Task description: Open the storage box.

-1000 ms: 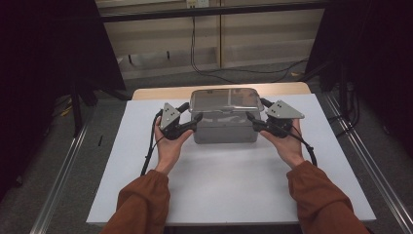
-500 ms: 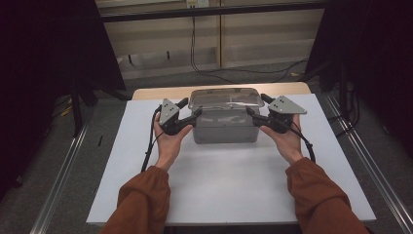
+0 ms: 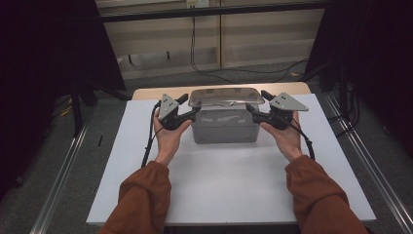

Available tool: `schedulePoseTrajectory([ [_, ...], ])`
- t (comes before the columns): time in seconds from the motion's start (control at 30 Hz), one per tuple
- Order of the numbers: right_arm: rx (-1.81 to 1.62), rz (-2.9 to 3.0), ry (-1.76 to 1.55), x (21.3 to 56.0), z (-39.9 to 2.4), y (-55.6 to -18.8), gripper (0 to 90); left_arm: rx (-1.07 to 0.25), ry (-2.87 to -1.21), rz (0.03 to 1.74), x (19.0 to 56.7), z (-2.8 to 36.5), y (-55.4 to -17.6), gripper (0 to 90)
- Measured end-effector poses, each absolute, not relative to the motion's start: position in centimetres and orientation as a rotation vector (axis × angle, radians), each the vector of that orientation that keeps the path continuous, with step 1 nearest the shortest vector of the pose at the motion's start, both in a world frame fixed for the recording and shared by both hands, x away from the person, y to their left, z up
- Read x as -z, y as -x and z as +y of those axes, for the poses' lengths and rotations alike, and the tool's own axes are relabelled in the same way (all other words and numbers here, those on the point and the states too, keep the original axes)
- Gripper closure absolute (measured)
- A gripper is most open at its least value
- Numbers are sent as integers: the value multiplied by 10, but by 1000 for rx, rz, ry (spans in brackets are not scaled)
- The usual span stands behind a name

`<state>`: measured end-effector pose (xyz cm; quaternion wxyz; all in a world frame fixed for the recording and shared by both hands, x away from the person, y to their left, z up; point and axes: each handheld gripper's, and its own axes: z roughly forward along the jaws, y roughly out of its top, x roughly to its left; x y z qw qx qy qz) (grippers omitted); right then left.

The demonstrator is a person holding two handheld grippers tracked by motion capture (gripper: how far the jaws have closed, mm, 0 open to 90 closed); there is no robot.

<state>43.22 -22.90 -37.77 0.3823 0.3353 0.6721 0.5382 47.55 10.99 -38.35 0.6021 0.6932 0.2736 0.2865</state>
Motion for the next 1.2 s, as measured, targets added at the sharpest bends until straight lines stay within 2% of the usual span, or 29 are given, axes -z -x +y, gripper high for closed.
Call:
schedulePoseTrajectory([
  [0.1, -1403, 1709, -859, 377, -229, -434, 362, -660, -1603, 636, 381, 109, -477, 412],
  [0.33, -1438, 1691, -889, 375, -232, -441, 398, -674, -1606, 637, 377, 108, -481, 412],
  [1.2, -1469, 1682, -905, 363, -237, -462, 402, -705, -1629, 607, 368, 104, -500, 548],
])
